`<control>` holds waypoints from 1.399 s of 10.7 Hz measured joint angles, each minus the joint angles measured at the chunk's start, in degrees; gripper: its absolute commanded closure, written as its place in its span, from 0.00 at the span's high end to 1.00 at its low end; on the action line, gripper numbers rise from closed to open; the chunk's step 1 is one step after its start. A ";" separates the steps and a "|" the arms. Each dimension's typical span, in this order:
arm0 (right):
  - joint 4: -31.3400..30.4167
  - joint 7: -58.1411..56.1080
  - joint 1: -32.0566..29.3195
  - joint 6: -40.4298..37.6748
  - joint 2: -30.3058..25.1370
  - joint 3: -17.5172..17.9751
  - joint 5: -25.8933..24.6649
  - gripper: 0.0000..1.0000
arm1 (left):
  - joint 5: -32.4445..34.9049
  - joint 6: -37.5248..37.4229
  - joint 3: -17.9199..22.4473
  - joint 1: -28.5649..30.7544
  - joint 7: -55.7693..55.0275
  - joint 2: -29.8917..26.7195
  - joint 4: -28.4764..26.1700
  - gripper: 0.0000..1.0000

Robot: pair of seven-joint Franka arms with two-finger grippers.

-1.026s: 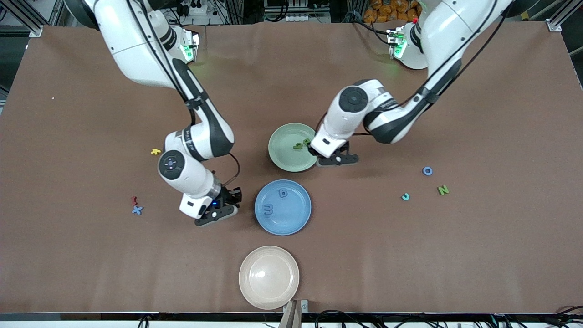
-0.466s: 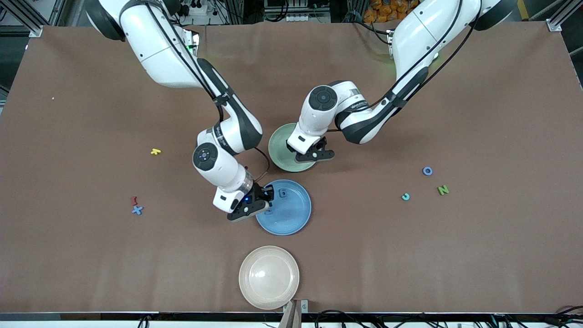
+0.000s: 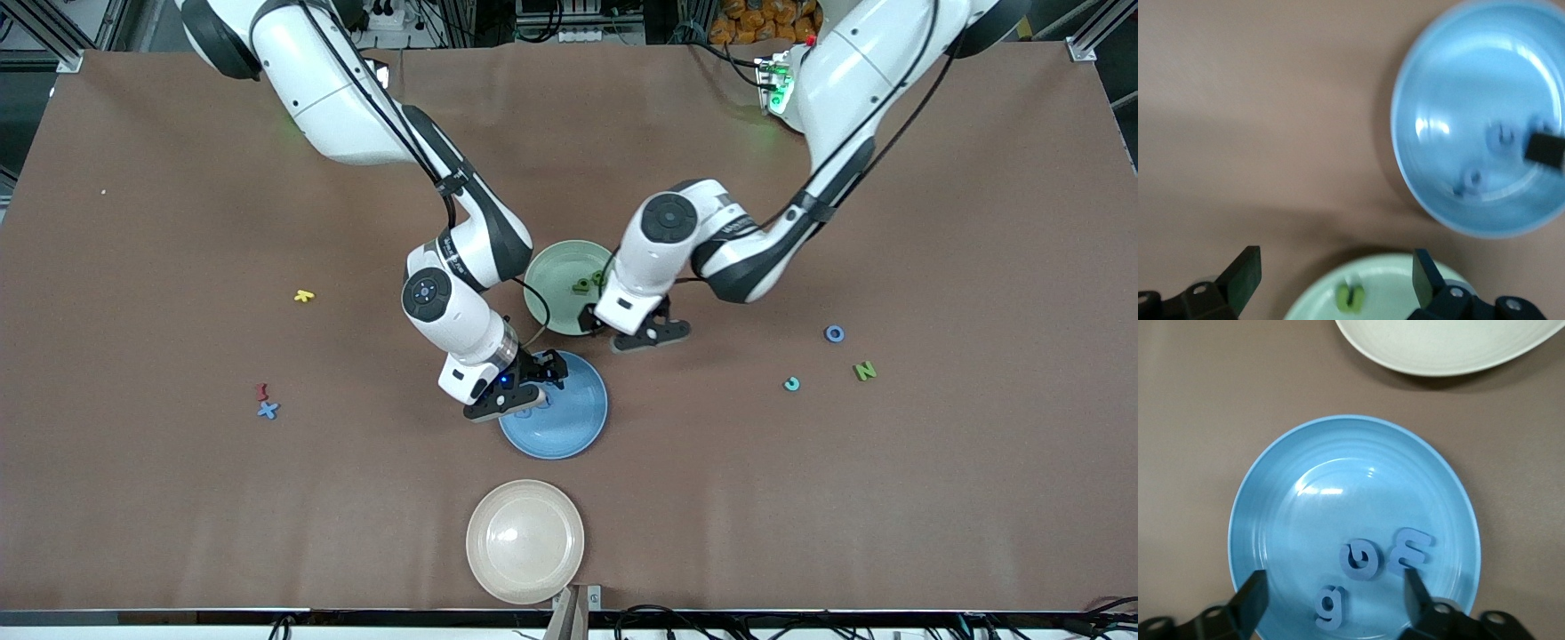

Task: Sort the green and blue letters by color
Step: 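Place the u on the green plate while the right gripper places G on blue, then grasp the green N with the left gripper while the right gripper reaches X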

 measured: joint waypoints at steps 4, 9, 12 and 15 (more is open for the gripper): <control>1.40 -3.55 -2.99 -6.08 -0.72 -0.60 -1.43 1.00 | 0.21 -0.32 0.42 11.14 13.78 -1.57 0.17 1.00; 1.68 -33.15 -15.19 -16.83 -4.21 -1.42 -3.76 1.00 | 1.46 -3.33 0.69 25.50 32.12 -1.55 -0.65 1.00; 1.60 -52.79 -21.56 -21.65 -5.44 -2.74 -4.97 1.00 | 5.11 -3.42 0.86 31.92 33.52 -1.32 -1.91 0.98; 1.47 -67.57 -27.93 -27.10 -6.88 -3.77 -10.67 1.00 | 5.17 -3.62 0.74 38.44 35.19 -1.38 -5.07 0.94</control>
